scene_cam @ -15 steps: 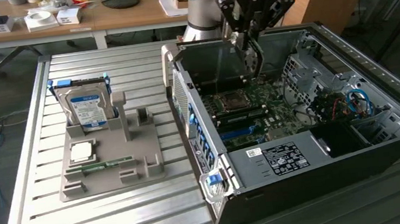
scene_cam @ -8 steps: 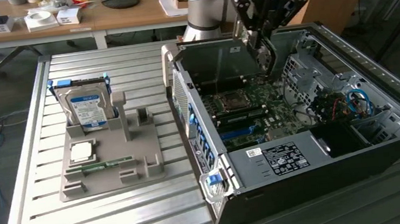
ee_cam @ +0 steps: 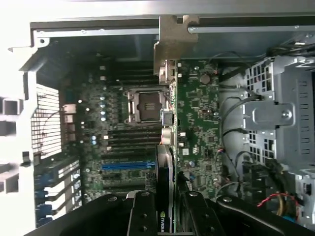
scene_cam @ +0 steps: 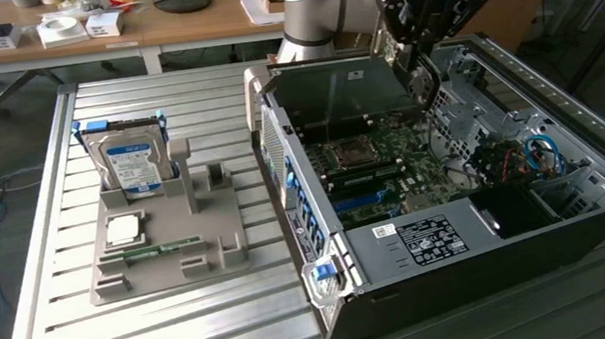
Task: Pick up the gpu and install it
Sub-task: 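Pick up the gpu and move the gpu toward the slot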
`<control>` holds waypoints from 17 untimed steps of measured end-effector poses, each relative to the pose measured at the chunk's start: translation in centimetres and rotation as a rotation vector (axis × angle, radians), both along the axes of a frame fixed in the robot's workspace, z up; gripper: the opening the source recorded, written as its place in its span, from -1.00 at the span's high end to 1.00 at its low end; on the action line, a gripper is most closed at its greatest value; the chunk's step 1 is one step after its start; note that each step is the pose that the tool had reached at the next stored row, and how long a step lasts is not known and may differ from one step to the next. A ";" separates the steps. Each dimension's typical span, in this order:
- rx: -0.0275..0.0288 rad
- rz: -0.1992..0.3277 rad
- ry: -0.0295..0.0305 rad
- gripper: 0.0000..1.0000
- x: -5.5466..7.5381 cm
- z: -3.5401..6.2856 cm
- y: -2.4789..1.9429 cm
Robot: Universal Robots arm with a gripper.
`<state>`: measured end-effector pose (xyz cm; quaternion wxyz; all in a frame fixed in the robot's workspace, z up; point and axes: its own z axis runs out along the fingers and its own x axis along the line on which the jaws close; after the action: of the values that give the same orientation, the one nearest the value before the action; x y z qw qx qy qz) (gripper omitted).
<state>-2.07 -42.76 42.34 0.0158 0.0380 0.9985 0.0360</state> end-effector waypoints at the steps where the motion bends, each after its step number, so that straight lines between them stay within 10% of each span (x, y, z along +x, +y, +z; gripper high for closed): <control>1: -0.0001 0.000 0.0002 0.47 0.2 0.00 0.00; 6: 0.0001 0.000 0.0024 0.47 0.6 -0.02 0.00; 7: -0.0002 0.000 0.0274 0.47 1.6 0.00 0.00; 8: -0.0005 0.000 0.0297 0.47 1.7 0.00 0.00; 17: -0.0007 0.017 0.0297 0.47 2.3 -0.05 0.01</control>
<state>0.20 -42.75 42.29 0.0006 0.0299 0.9989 0.0352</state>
